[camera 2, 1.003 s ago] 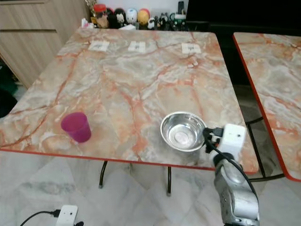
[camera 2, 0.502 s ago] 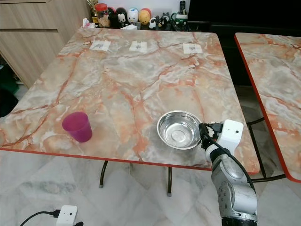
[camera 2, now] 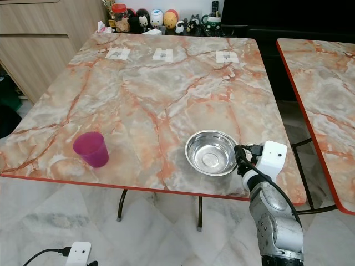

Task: Setting the table

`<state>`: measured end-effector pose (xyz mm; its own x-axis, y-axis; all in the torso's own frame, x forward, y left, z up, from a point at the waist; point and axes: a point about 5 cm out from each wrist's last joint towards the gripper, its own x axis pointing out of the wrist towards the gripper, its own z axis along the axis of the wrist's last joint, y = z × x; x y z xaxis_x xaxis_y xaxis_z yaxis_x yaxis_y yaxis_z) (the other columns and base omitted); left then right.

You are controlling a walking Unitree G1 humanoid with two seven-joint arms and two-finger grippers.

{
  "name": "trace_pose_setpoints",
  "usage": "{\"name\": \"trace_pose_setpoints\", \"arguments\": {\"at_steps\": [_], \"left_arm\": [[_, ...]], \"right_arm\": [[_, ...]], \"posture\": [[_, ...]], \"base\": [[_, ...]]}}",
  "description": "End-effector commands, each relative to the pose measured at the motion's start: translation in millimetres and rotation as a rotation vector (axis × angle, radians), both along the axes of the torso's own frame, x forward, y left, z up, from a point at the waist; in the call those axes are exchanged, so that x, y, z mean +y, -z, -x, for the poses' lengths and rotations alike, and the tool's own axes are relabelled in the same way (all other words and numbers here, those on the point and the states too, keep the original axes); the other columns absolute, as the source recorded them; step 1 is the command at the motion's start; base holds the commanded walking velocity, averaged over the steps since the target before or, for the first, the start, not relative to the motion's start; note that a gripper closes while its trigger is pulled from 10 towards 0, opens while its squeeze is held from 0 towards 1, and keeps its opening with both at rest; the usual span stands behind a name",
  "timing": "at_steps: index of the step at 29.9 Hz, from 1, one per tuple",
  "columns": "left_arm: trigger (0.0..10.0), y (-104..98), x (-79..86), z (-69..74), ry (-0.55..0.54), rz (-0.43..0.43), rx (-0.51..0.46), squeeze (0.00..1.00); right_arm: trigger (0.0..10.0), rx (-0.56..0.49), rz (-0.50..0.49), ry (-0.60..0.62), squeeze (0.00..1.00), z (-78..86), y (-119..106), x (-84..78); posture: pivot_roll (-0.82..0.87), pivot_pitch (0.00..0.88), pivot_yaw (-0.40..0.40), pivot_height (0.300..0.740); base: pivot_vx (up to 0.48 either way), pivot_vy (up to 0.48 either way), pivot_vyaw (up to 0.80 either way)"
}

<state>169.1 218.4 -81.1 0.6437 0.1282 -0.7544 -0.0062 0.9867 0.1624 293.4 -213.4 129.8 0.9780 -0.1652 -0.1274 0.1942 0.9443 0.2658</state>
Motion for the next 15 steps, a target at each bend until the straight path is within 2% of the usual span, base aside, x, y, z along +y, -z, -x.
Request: {"name": "trace_pose_setpoints", "arguments": {"at_steps": [1,2,9,13,15], "left_arm": [[10.0,5,-0.8,10.3,0.010,0.011,0.033,0.00],[10.0,5,-1.1,10.6,0.015,0.017,0.036,0.00],[10.0,5,-1.5,9.9,0.015,0.020,0.034,0.00],[10.0,5,-1.3,9.4,0.013,0.018,0.032,0.00],[10.0,4,-1.1,8.9,0.010,0.017,0.031,0.00]], "right_arm": [[10.0,-0.090,-0.004,0.119,0.00,2.0,-16,-15.8],[10.0,-0.092,0.002,0.194,0.00,4.6,-15,-23.7],[10.0,-0.084,-0.012,0.205,0.00,4.5,-11,-21.7],[10.0,-0.105,-0.020,0.171,0.00,2.2,-12,-15.1],[10.0,-0.128,-0.037,0.088,0.00,-2.3,-15,-3.5]], "posture": [[-0.03,0.084,-0.008,0.740],[-0.02,0.086,-0.008,0.740],[-0.02,0.093,-0.009,0.740],[-0.02,0.099,-0.010,0.740],[-0.02,0.107,-0.011,0.740]], "base": [[0.000,0.000,0.00],[0.000,0.000,0.00],[0.000,0.000,0.00],[0.000,0.000,0.00],[0.000,0.000,0.00]]}}
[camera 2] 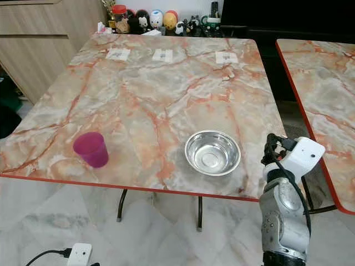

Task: Setting the table

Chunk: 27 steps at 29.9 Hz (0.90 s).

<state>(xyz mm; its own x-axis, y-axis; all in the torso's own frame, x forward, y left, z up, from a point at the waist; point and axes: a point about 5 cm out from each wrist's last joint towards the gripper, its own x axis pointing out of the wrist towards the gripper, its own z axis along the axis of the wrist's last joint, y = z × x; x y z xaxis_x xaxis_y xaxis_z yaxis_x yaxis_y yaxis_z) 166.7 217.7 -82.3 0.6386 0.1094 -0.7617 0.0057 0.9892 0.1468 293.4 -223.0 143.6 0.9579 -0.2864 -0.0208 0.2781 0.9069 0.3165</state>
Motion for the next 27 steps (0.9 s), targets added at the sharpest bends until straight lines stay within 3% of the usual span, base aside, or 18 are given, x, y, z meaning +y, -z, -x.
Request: {"name": "trace_pose_setpoints", "arguments": {"at_steps": [1,3,5,27], "left_arm": [[10.0,3,-0.3,6.2,-0.001,0.001,0.023,0.00],[10.0,3,-0.3,6.1,-0.002,0.001,0.022,0.00],[10.0,3,-0.3,5.8,-0.006,0.002,0.022,0.00],[10.0,3,0.8,5.3,-0.016,-0.001,0.021,0.00]], "right_arm": [[10.0,-0.013,-0.003,-0.069,0.00,-3.5,-2,10.2],[10.0,-0.004,-0.002,-0.092,0.00,-4.3,-1,13.4],[10.0,0.092,0.061,-0.106,0.00,-4.4,9,16.6],[10.0,0.248,-0.021,-0.257,0.00,-2.9,34,37.7]], "posture": [[-0.02,0.107,-0.011,0.740],[-0.02,0.109,-0.011,0.740],[-0.02,0.111,-0.013,0.740],[-0.01,0.124,-0.011,0.740]], "base": [[0.000,0.000,0.00],[0.000,0.000,0.00],[0.000,0.000,0.00],[0.000,0.000,0.00]]}}
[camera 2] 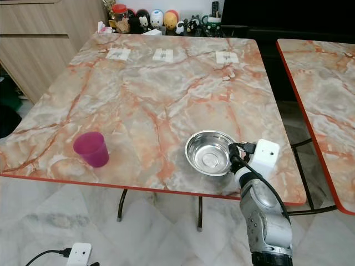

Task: Setting the table

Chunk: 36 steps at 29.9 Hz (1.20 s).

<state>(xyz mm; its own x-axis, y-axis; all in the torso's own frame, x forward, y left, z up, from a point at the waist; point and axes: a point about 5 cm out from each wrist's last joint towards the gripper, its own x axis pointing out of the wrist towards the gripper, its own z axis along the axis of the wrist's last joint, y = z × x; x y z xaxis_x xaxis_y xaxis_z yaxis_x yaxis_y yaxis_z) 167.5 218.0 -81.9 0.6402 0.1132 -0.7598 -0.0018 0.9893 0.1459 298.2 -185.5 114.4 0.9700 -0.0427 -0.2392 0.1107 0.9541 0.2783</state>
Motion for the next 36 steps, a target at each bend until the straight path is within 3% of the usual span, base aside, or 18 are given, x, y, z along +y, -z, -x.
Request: {"name": "trace_pose_setpoints", "arguments": {"at_steps": [1,13,14,15,36], "left_arm": [[10.0,3.0,0.6,6.1,-0.008,-0.002,0.025,0.00],[10.0,3.0,0.7,6.3,-0.007,-0.004,0.026,0.00],[10.0,3.0,0.7,6.2,-0.008,-0.005,0.026,0.00],[10.0,3.0,0.6,6.2,-0.007,-0.005,0.025,0.00],[10.0,3.3,0.0,6.8,-0.008,-0.003,0.025,0.00]], "right_arm": [[10.0,0.038,-0.019,-0.008,0.00,1.7,6.0,0.8],[10.0,0.092,-0.083,-0.003,0.00,1.5,12.1,3.7],[0.7,0.093,-0.089,-0.007,0.00,1.1,12.3,4.5],[0.0,0.092,-0.093,-0.009,0.00,0.9,12.1,5.1],[0.0,0.081,-0.109,0.007,0.00,-3.2,8.7,8.0]], "posture": [[-0.01,0.124,-0.011,0.740],[-0.01,0.126,-0.010,0.740],[-0.01,0.125,-0.010,0.740],[-0.01,0.125,-0.011,0.740],[0.00,0.127,-0.013,0.740]], "base": [[0.000,0.000,0.00],[0.000,0.000,0.00],[0.000,0.000,0.00],[0.000,0.000,0.00],[0.000,0.000,0.00]]}}
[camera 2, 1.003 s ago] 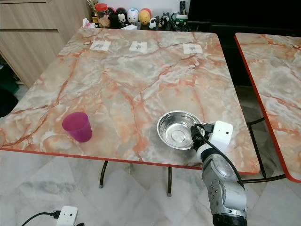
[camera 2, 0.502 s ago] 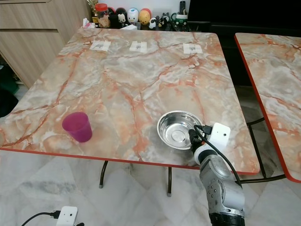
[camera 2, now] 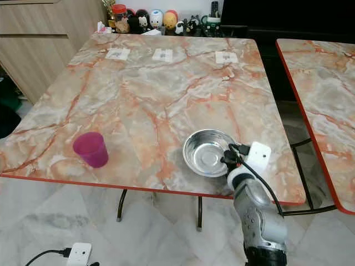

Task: Setting the table

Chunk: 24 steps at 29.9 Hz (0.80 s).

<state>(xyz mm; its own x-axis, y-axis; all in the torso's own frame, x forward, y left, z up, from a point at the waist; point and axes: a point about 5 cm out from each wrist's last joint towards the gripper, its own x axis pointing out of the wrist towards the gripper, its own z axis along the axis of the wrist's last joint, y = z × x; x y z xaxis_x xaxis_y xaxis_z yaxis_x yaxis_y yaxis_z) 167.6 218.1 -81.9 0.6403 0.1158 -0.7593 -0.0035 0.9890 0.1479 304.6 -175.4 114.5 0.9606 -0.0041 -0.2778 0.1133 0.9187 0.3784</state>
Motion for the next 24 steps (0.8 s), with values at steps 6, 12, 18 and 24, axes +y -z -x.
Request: {"name": "trace_pose_setpoints", "arguments": {"at_steps": [6,12,18,24], "left_arm": [[10.0,3,0.1,6.9,-0.008,-0.004,0.025,0.00],[10.0,3,-0.2,6.2,-0.004,-0.008,0.022,0.00],[10.0,3,0.6,6.1,0.008,-0.032,0.026,0.00],[10.0,3,0.7,5.8,0.016,-0.043,0.027,0.00]], "right_arm": [[0.0,-0.060,-0.006,0.071,0.00,0.6,-2,-5.3],[0.0,-0.183,-0.081,0.218,0.00,3.8,-10,-17.4],[10.0,-0.270,-0.167,0.240,0.00,6.9,-15,-16.8],[10.0,-0.306,-0.197,0.243,0.00,5.4,-18,-12.3]], "posture": [[0.00,0.128,-0.012,0.740],[-0.01,0.127,-0.012,0.740],[-0.01,0.127,-0.012,0.740],[-0.01,0.125,-0.013,0.740]], "base": [[0.000,0.000,0.00],[0.000,0.000,0.00],[0.000,0.000,0.00],[0.000,-0.306,0.00]]}}
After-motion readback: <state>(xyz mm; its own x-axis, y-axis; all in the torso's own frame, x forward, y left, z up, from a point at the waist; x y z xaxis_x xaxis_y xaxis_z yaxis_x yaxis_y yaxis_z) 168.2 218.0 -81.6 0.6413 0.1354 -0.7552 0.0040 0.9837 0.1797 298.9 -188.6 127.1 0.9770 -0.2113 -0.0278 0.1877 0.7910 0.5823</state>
